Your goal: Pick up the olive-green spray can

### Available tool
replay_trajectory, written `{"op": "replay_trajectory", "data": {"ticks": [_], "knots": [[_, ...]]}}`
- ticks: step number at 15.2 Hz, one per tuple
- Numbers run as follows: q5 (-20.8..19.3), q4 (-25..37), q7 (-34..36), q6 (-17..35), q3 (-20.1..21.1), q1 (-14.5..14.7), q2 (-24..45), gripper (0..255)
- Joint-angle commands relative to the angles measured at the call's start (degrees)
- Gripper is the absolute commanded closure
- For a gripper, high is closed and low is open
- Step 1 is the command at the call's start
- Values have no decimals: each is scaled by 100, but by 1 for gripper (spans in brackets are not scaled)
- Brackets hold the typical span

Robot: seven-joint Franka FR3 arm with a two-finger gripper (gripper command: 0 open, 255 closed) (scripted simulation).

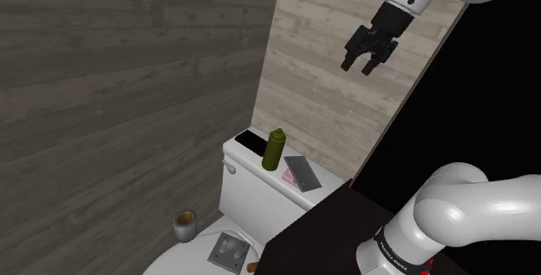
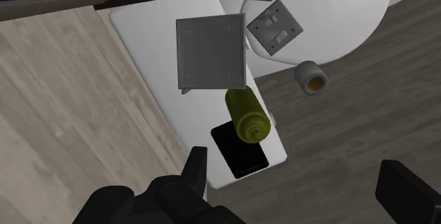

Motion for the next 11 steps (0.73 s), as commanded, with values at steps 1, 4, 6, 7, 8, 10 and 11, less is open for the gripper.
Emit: {"op": "replay_trajectory", "data": {"ticks": [1, 4, 6, 7, 8, 10, 11], "knots": [[0, 0, 0, 0, 0, 0, 0, 0], [-79, -23, -27, 299, 112, 32, 559, 0], [-139, -13, -36, 490, 183, 51, 947, 0], [-172, -2, -38, 583, 219, 59, 1146, 0], [-207, 15, -38, 673, 254, 66, 1348, 0], [-282, 63, -32, 845, 321, 79, 1758, 0], [-323, 95, -26, 927, 355, 83, 1967, 0]]}}
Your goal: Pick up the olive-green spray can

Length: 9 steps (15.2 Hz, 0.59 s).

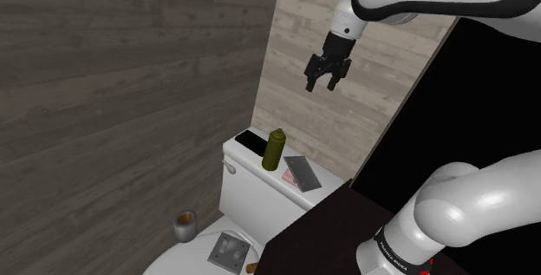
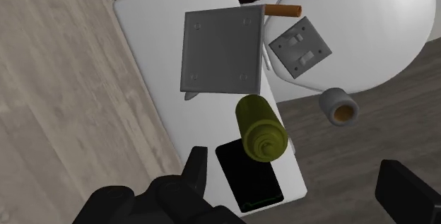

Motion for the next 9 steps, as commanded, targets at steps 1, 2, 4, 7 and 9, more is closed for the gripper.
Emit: {"op": "replay_trajectory", "data": {"ticks": [1, 2, 4, 7, 9], "knots": [[-80, 40, 24, 179, 79, 13, 412, 0], [-125, 81, 33, 255, 111, 17, 625, 0], [-224, 178, 59, 397, 174, 22, 1057, 0], [-391, 358, 112, 581, 259, 30, 1715, 0], [-516, 501, 157, 684, 306, 38, 2161, 0]]}}
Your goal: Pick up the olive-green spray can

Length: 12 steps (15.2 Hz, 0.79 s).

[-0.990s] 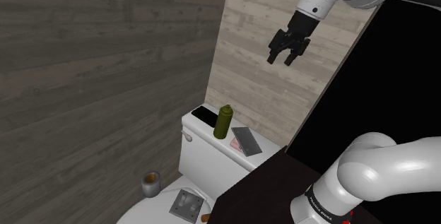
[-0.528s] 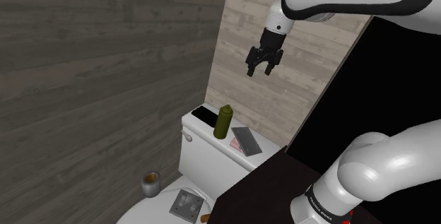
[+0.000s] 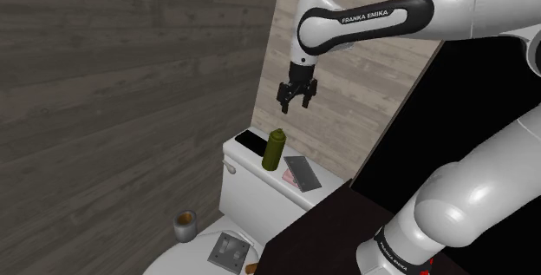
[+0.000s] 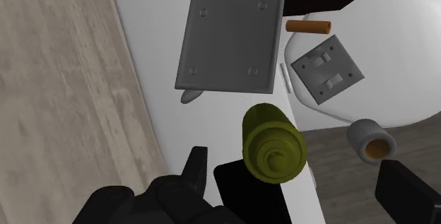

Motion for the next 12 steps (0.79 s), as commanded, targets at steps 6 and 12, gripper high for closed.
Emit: {"op": "replay_trajectory", "data": {"ticks": [6, 12], "knots": [[-486, 616, 163, 256, 95, 53, 1588, 0], [-664, 723, 262, 558, 87, 90, 2208, 0]]}}
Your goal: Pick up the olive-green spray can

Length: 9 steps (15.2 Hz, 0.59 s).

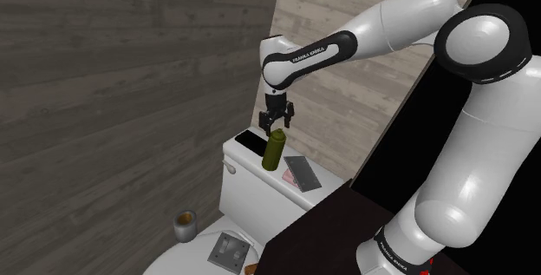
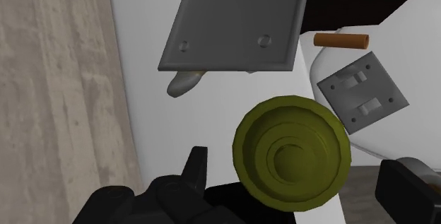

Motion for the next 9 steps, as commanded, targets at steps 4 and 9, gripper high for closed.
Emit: {"op": "replay_trajectory", "data": {"ticks": [4, 9], "knots": [[-51, -121, 54, 332, -14, 0, 218, 0], [-51, -124, 53, 333, -15, -1, 216, 255]]}}
